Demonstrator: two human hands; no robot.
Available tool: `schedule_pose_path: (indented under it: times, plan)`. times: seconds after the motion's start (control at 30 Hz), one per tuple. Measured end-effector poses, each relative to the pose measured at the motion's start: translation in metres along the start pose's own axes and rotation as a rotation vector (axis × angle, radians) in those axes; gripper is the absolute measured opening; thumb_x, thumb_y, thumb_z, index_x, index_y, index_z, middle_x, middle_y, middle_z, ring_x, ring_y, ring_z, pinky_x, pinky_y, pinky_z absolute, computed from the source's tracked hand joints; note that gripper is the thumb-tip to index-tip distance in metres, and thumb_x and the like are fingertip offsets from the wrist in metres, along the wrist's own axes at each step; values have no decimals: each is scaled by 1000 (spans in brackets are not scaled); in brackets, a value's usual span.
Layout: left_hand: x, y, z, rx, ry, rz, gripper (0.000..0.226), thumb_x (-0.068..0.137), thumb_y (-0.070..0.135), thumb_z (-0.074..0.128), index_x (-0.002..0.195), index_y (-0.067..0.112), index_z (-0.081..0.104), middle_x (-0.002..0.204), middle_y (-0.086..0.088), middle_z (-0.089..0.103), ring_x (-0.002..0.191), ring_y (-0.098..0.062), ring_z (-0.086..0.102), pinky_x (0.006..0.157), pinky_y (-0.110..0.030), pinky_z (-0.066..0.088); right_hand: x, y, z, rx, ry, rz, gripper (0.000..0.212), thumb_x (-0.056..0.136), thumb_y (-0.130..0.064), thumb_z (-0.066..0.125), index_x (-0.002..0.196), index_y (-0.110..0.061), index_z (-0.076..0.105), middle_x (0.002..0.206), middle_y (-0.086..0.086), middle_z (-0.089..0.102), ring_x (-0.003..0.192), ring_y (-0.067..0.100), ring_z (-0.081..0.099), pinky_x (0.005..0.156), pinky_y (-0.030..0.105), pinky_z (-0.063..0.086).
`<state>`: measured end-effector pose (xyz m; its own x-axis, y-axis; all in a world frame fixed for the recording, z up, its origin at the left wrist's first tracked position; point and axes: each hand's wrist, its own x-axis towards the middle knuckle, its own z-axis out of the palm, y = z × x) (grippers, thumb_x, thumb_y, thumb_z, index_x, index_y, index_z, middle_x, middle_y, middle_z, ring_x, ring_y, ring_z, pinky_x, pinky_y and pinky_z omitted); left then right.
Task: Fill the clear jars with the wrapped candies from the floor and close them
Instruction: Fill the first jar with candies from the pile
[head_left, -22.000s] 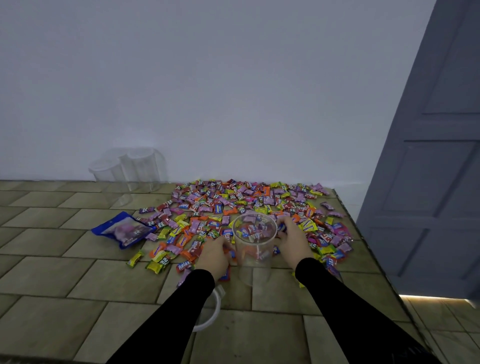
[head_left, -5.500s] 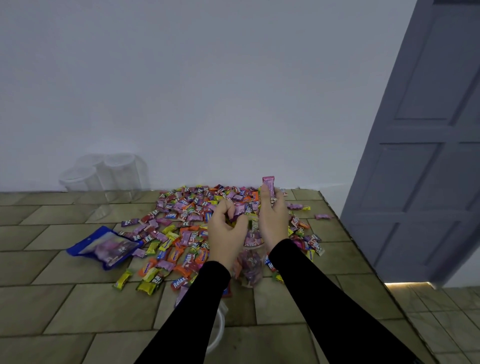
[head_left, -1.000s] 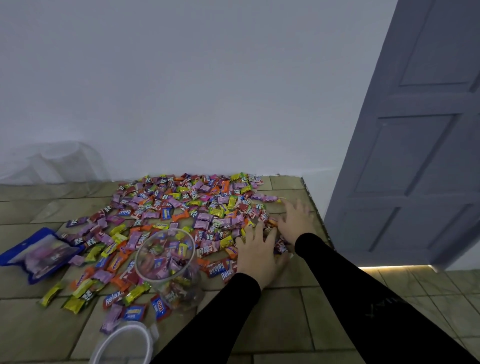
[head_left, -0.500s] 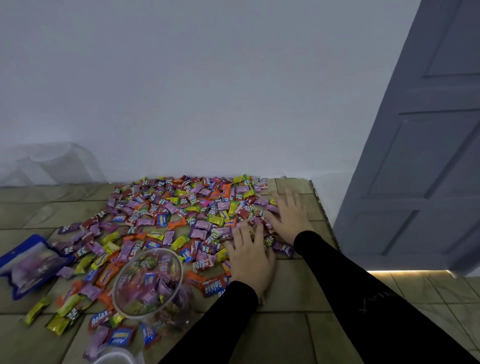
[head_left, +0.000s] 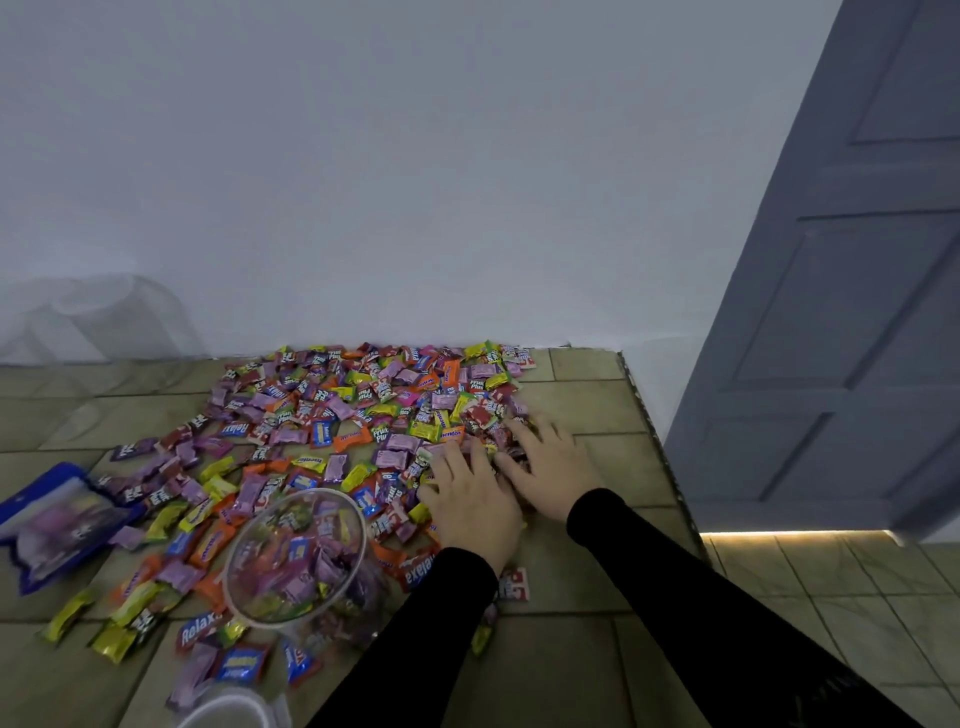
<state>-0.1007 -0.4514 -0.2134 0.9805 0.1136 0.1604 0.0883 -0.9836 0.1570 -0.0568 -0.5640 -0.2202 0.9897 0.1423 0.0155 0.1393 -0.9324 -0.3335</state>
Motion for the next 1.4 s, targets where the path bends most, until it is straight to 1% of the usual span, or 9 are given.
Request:
schedule_pose_path:
  times: [0.13, 0.23, 0.37, 0.53, 0.8, 0.97, 1.13, 1.23, 1.4]
  plan:
    - [-7, -7, -1, 30, -33, -3, 46, 76, 35, 72, 117, 12, 68, 106, -16, 65, 94, -36, 62, 65, -45, 49, -16, -8, 13, -60, 154, 9, 76, 83, -62, 4, 133, -28, 49, 135, 3, 48, 119, 24, 43, 95, 38, 35]
    - [-5, -7, -10, -58, -48, 31, 49, 93, 31, 56, 136, 10, 50, 121, -16, 57, 112, -37, 53, 83, -45, 48, -14, -11, 10, -98, 206, 0, 57, 93, -56, 20, 116, -21, 58, 114, 4, 57, 103, 27, 50, 82, 37, 38]
    - [2, -11, -10, -36, -42, 125, 50, 73, 16, 76, 118, 0, 64, 98, -12, 65, 85, -28, 61, 79, -37, 51, -12, -18, 1, -114, 109, -32, 41, 99, -51, 33, 110, -18, 53, 110, 6, 59, 101, 27, 51, 77, 34, 36]
    - [-1, -16, -25, -249, -15, 81, 38, 100, 1, 30, 138, 4, 35, 131, -14, 43, 118, -30, 42, 100, -36, 32, -13, -25, -9, 175, 109, 59, 44, 98, -53, 34, 97, -15, 56, 91, 6, 63, 84, 23, 57, 69, 37, 44]
    - [-5, -13, -49, -395, 75, 63, 46, 97, -3, 34, 142, 8, 31, 131, -10, 39, 113, -22, 42, 96, -29, 35, -20, -51, -24, 523, 225, 94, 39, 99, -48, 37, 70, -24, 43, 61, -3, 46, 57, 11, 46, 51, 27, 31]
    - [-10, -12, -66, -496, 100, 83, 53, 90, -12, 38, 139, 6, 34, 130, -12, 38, 113, -23, 43, 94, -29, 39, -26, -60, -34, 684, 345, 164, 52, 97, -51, 38, 71, -7, 49, 57, -2, 41, 57, 19, 44, 56, 35, 37]
    - [-17, -7, -88, -511, 209, 169, 60, 83, -16, 40, 139, 3, 35, 128, -12, 40, 116, -22, 41, 97, -28, 37, -36, -72, -50, 858, 430, 172, 49, 98, -50, 40, 56, -25, 36, 42, -10, 34, 49, 11, 31, 54, 31, 24]
    - [-23, -1, -110, -551, 279, 229, 61, 81, -19, 38, 138, 1, 38, 125, -12, 41, 113, -22, 43, 97, -32, 42, -42, -83, -63, 1029, 479, 156, 48, 99, -48, 40, 60, -20, 37, 50, -9, 30, 52, 13, 28, 58, 32, 25]
    - [-22, -4, -153, -683, 328, 287, 48, 92, -12, 41, 136, 6, 40, 125, -6, 38, 95, -5, 39, 83, -13, 38, -45, -104, -88, 1209, 567, 137, 66, 85, -65, 41, 67, -2, 43, 61, 10, 26, 60, 23, 25, 59, 37, 22]
